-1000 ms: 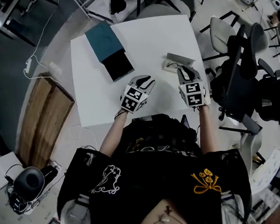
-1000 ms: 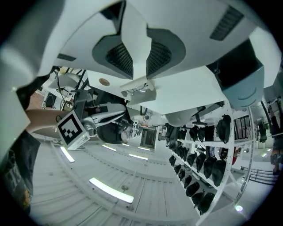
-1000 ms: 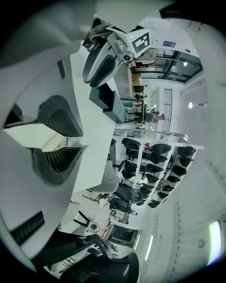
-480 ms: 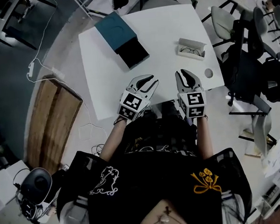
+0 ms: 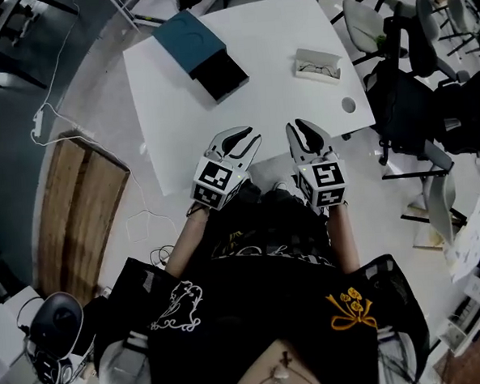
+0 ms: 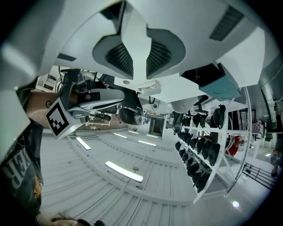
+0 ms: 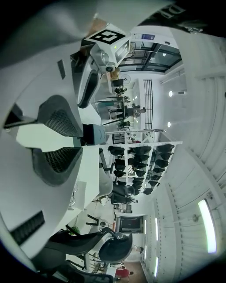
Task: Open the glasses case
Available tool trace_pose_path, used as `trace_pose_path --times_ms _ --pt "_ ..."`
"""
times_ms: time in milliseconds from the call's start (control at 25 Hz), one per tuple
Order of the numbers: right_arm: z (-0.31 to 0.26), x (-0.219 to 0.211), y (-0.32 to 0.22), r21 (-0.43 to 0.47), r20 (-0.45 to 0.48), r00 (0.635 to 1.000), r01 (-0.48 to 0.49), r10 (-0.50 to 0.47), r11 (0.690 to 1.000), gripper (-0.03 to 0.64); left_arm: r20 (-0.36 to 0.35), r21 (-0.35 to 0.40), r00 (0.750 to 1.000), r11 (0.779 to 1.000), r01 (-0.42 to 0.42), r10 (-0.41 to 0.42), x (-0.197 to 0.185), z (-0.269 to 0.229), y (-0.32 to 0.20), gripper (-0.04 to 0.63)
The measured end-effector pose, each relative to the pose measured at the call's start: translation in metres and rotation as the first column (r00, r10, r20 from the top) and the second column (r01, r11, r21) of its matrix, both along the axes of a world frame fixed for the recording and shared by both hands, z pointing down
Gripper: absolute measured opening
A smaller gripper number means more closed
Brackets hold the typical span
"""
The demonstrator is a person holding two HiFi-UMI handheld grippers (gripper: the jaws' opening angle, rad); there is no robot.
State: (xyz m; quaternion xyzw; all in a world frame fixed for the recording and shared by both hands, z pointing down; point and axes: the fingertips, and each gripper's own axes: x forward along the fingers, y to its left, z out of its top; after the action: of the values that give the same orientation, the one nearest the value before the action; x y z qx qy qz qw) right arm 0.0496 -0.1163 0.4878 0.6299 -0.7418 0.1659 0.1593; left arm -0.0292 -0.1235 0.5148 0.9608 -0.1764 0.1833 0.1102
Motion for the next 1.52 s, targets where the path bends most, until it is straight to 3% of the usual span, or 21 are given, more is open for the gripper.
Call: trace_pose_path --times_ms 320,640,880,1520 --pt "-0.030 -0.025 0.029 0.032 0.023 0.998 0.050 -0.051 0.998 0.084 -0.008 0.006 0.998 0.998 0.066 -0.066 -0.020 -0.020 0.025 0.100" --pt "-0.040 -0.012 0.094 0.046 0.048 0.991 0.123 -0.126 0.991 0.080 -0.059 -0.002 0.989 0.990 0.139 -0.139 0.002 -0.044 0.084 0.100" --pt "-0.041 0.002 0.140 0.071 0.073 0.988 0.127 -0.133 0.989 0.015 -0.073 -0.006 0.977 0.979 0.202 -0.202 0.010 -0.051 0.132 0.082" --pt "-0.041 -0.028 0.217 0.132 0.130 0.936 0.310 -0.326 0.942 0.014 -0.058 -0.015 0.949 0.951 0.309 -0.309 -0.013 -0.048 0.220 0.044"
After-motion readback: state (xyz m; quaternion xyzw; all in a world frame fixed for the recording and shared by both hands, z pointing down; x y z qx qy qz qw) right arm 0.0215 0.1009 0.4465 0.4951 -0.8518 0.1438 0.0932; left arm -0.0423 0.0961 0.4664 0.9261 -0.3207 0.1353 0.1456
